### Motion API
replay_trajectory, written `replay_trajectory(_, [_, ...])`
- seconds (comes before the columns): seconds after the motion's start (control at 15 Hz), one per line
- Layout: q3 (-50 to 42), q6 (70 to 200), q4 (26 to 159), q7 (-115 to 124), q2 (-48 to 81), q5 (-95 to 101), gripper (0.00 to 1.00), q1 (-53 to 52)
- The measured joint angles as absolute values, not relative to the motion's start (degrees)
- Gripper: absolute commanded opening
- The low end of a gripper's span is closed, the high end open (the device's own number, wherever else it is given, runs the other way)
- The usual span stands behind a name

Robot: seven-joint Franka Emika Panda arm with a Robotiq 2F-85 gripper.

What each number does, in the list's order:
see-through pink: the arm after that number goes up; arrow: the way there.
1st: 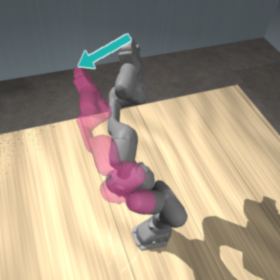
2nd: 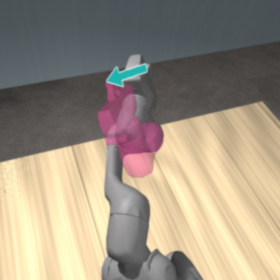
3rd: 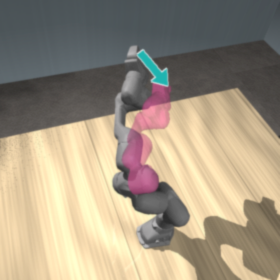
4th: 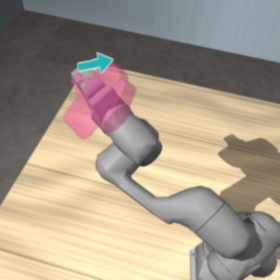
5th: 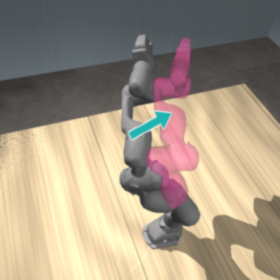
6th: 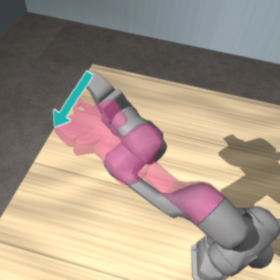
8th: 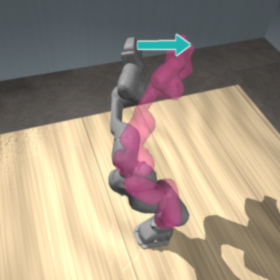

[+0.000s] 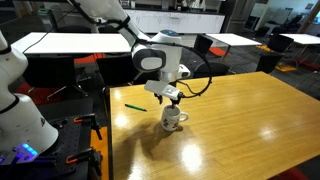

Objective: Move the white cup to the left

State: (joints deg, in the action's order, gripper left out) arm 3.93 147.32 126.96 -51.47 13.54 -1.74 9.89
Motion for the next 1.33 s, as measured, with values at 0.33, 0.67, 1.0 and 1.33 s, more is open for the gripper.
replay_trajectory(0.33, [3.0, 147.3, 127.5, -51.4, 10.4, -1.4, 0.91, 9.7])
replay_trajectory(0.67, [1.6, 147.3, 128.9, -51.3, 6.1, -1.3, 0.98, 9.2])
replay_trajectory(1.0, [-0.1, 147.3, 130.5, -48.9, 1.2, -0.6, 1.0, 8.5])
replay_trajectory(1.33, [-1.7, 142.0, 130.8, -43.0, -4.5, 4.0, 1.0, 8.0])
